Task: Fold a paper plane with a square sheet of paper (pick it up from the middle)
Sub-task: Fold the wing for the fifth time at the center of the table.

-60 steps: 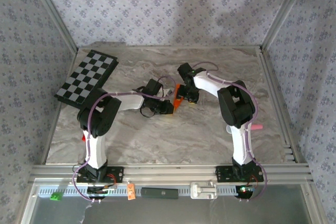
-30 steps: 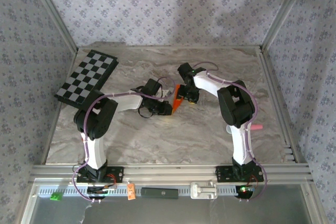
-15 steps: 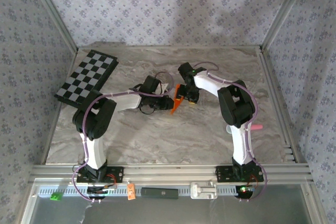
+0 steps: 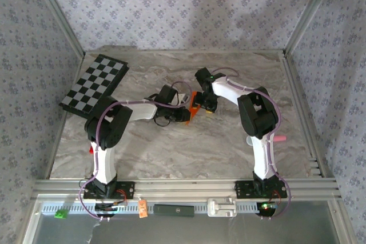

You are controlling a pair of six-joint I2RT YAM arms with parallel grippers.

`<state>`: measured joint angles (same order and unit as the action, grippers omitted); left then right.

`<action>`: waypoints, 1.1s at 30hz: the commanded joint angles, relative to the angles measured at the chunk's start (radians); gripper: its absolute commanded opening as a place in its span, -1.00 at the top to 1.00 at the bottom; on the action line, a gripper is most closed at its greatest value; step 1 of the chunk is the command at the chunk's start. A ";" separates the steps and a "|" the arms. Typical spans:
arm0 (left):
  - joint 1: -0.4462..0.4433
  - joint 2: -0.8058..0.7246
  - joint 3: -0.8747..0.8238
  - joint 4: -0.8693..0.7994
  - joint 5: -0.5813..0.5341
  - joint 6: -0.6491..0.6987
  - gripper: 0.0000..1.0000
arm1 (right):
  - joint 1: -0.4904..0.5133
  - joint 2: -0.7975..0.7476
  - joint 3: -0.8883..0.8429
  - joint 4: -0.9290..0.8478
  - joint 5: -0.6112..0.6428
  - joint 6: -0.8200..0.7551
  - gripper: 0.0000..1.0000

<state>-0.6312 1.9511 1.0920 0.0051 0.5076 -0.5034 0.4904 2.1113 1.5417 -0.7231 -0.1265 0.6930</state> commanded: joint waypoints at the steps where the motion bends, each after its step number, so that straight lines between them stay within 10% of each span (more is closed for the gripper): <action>1: -0.008 0.003 0.037 0.030 0.000 0.029 0.58 | -0.001 0.123 -0.062 0.033 -0.019 0.020 -0.24; 33: -0.025 0.068 0.031 -0.072 -0.078 0.067 0.63 | -0.026 0.087 -0.063 0.048 -0.100 0.044 -0.27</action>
<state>-0.6548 1.9854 1.1461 -0.0116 0.4404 -0.4454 0.4644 2.1086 1.5406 -0.7177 -0.1913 0.7208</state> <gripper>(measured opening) 0.191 0.631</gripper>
